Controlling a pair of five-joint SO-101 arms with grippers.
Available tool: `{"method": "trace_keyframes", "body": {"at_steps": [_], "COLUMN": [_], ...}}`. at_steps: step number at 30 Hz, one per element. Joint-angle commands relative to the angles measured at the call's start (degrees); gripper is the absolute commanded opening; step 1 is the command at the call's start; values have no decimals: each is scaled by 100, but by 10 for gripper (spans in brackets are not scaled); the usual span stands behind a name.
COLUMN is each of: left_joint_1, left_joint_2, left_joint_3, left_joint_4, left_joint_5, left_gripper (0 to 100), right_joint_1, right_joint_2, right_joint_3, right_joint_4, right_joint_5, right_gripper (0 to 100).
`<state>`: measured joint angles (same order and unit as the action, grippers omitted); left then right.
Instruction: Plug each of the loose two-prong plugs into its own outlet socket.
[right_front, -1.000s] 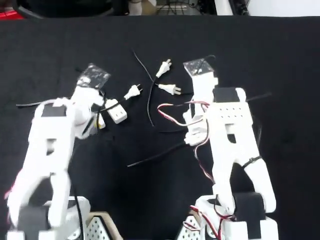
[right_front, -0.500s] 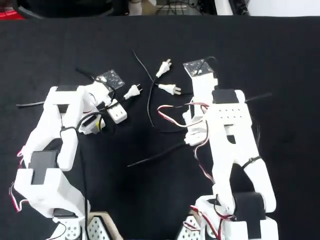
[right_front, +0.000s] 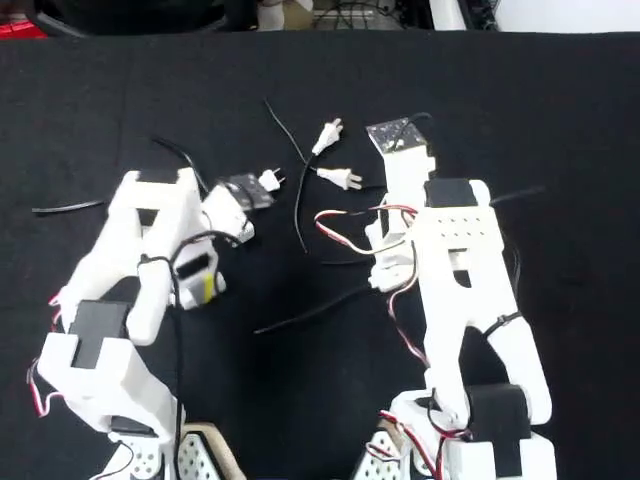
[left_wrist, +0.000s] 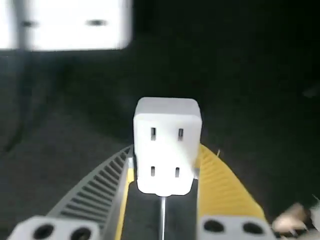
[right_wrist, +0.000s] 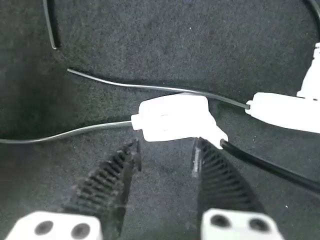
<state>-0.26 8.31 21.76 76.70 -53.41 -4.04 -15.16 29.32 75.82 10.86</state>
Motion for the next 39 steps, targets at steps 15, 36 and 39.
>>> {"method": "trace_keyframes", "body": {"at_steps": [15, 36, 39], "left_joint_1": [479, -1446, -1947], "left_joint_2": [-132, -5495, -5952], "left_joint_3": [207, 2897, 3389], "left_joint_4": [-413, 193, 18], "left_joint_5": [1837, 1424, 1433], "left_gripper": [234, 235, 234], "right_joint_1": [-79, -1407, -1407], "right_joint_2": [-92, -4, 312], "right_joint_3": [-75, -1262, -1297], "right_joint_4": [-18, 44, -1213], "right_joint_5": [-18, 1996, 3288], "right_gripper": [166, 166, 162]}}
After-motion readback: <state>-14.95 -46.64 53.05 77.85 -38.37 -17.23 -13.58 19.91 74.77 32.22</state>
